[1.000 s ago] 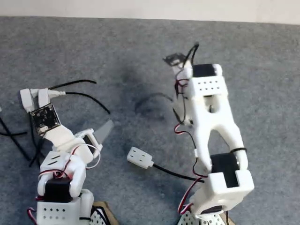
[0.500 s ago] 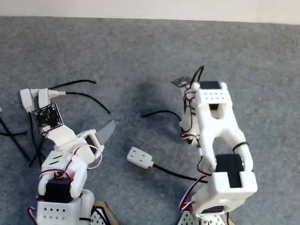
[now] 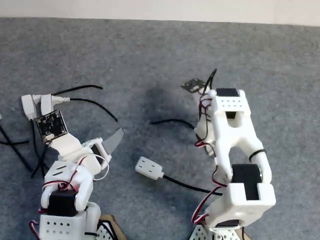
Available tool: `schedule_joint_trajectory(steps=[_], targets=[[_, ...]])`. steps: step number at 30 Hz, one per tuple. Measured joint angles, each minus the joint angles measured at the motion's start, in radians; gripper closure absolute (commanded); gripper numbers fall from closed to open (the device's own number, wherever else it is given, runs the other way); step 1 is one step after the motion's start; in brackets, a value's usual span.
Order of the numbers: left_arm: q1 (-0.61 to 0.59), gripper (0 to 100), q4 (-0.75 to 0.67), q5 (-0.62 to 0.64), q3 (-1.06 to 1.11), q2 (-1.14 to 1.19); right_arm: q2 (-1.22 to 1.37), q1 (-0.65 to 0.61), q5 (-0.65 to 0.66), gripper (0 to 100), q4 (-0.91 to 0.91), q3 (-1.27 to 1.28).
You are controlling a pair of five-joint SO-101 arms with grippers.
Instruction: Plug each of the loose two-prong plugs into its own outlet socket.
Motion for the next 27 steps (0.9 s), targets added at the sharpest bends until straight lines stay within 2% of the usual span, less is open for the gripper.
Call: schedule_joint_trajectory(steps=[12,15,20,27], targets=[[-0.002,59,0.000,0.000,0.000,0.000,0.000,-0.037,-0.008,73.2,-0.285,0.189],[-0.003,59,0.000,0.000,0.000,0.000,-0.002,-0.058,-0.008,80.3,-0.316,0.204],[-0.002,59,0.000,0.000,0.000,0.000,-0.009,-0.071,-0.009,99.8,-0.339,0.206],[-0.003,59,0.000,0.000,0.000,0.000,-0.015,-0.072,-0.009,99.5,-0.342,0.209]])
